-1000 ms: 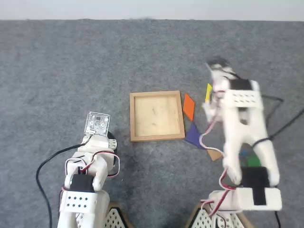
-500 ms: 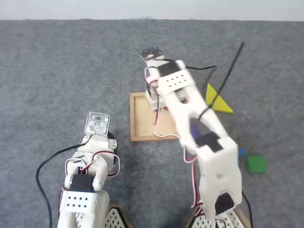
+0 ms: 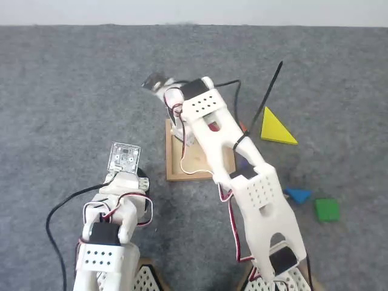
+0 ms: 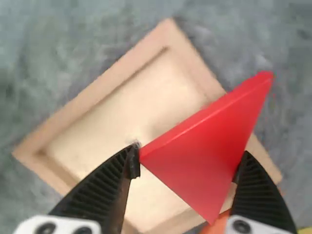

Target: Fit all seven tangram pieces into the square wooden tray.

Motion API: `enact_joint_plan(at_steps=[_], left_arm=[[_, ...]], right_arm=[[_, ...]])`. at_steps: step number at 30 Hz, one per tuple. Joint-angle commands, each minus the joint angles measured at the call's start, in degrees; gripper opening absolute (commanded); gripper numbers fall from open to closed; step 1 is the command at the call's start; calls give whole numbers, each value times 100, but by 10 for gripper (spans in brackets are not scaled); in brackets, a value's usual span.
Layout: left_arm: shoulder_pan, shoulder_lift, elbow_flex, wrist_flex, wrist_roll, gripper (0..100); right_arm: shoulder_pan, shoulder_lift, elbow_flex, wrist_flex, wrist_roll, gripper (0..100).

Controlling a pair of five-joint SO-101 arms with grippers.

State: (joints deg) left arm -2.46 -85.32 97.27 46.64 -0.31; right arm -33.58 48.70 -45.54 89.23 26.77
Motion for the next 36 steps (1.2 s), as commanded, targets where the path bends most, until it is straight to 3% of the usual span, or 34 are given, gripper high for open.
enact_joint_plan(at_steps=[1,7,13,19,25,33,36], left_arm=[[-26,-70,-48,9,35,15],[-26,-70,-48,9,35,15],[-26,-70,-48,9,35,15],[-26,-70,-48,9,35,15],[-26,-70,-48,9,35,15],[-26,-70,-48,9,35,15],[-26,-70,-48,9,35,15]], right_arm=[[-84,-66,-501,136,1459,263],[-110,-31,-598,163,2927,263],[-136,-13,-510,637,3727,267],[-110,-22,-510,848,3745,277],[-101,-22,-721,769,3490,420],[75,-163,-958,910,3437,424],[444,-462,-1600,1341,2866,423]])
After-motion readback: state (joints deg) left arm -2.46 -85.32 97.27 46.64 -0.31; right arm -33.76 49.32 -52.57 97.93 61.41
